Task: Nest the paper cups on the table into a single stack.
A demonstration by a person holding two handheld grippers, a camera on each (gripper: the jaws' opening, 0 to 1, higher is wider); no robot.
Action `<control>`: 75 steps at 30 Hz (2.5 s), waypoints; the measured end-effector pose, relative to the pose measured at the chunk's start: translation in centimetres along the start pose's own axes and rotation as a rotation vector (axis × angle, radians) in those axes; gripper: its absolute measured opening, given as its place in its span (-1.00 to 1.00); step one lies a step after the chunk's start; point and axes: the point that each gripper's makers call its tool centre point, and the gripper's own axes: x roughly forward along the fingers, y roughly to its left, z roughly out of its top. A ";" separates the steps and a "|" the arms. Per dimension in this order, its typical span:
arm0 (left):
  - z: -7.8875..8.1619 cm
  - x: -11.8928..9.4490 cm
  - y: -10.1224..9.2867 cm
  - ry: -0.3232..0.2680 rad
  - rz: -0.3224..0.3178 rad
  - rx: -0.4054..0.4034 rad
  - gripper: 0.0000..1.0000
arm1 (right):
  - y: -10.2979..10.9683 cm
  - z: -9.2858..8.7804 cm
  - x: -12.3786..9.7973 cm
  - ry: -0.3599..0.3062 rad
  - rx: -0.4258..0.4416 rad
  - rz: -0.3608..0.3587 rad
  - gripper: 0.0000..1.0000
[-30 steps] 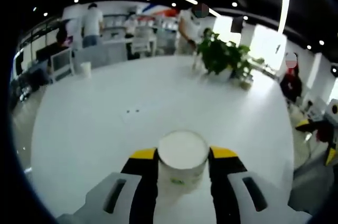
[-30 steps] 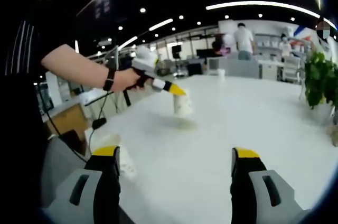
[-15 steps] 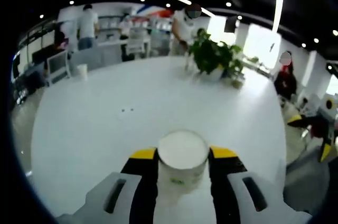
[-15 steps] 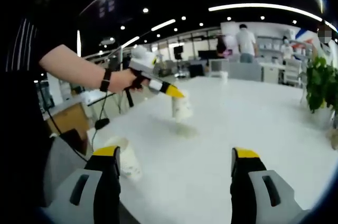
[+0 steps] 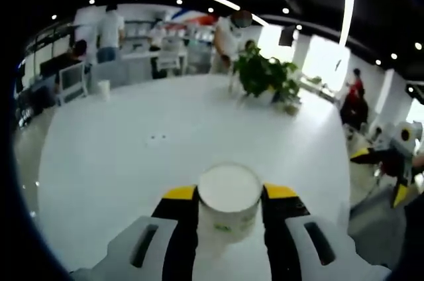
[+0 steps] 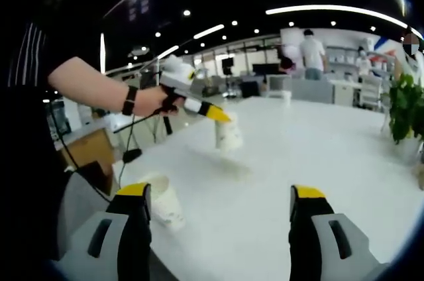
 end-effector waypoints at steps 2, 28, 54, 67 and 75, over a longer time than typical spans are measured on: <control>-0.2 -0.2 -0.1 -0.003 0.000 -0.008 -0.28 | 0.0 0.0 0.0 -0.003 0.003 0.000 0.68; -1.5 -2.1 -2.3 -0.006 -0.012 -0.012 -0.28 | 0.0 -0.3 -0.3 -0.001 -0.002 -0.012 0.67; -1.0 -4.3 -4.5 -0.072 -0.018 -0.040 -0.28 | -0.4 0.2 0.2 -0.010 0.000 -0.012 0.67; -0.9 -5.0 -6.1 -0.095 -0.039 -0.057 -0.28 | 0.6 0.8 1.9 -0.030 0.007 0.020 0.67; -0.4 -5.0 -7.4 -0.113 -0.057 -0.072 -0.28 | 1.3 1.5 4.3 -0.046 0.046 0.055 0.66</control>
